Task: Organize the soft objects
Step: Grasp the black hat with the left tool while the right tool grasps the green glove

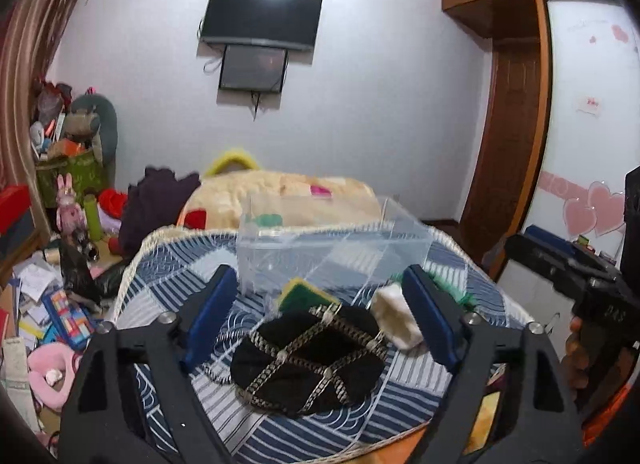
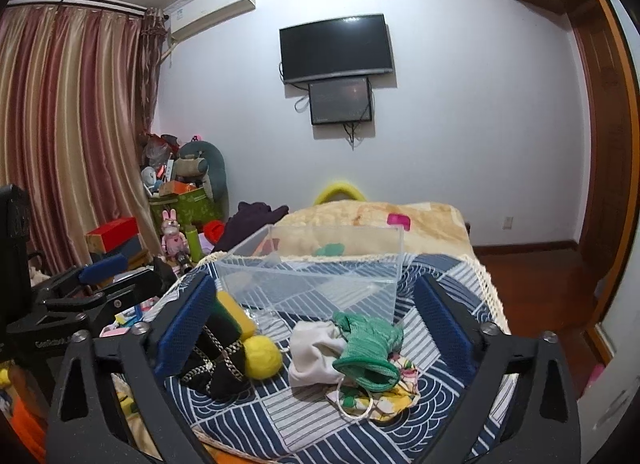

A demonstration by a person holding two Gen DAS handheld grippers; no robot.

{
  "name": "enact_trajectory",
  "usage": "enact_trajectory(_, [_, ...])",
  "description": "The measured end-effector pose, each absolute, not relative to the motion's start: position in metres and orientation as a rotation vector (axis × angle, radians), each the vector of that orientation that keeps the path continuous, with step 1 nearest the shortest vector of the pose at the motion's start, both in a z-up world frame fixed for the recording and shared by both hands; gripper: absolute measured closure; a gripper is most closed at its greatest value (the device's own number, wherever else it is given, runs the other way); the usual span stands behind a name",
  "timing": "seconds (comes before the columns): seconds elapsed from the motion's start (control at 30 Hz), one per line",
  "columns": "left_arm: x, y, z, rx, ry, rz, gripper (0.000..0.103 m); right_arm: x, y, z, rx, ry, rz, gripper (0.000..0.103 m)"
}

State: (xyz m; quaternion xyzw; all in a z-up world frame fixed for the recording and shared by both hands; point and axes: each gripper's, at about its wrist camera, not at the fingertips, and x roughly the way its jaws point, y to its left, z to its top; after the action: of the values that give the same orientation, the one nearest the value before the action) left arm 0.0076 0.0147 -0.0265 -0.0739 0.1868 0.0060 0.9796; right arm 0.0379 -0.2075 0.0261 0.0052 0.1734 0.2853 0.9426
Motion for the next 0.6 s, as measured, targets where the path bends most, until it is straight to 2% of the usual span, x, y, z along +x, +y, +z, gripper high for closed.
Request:
enact_trajectory(0.43, [0.041, 0.029, -0.07, -0.165, 0.521, 0.003, 0.019, 0.066, -0.208, -0.015, 0.003, 0.498, 0.551, 0.034])
enact_trajectory(0.6, [0.05, 0.032, -0.084, -0.175, 0.565, -0.024, 0.028, 0.08, -0.208, -0.03, -0.005, 0.564, 0.533, 0.043])
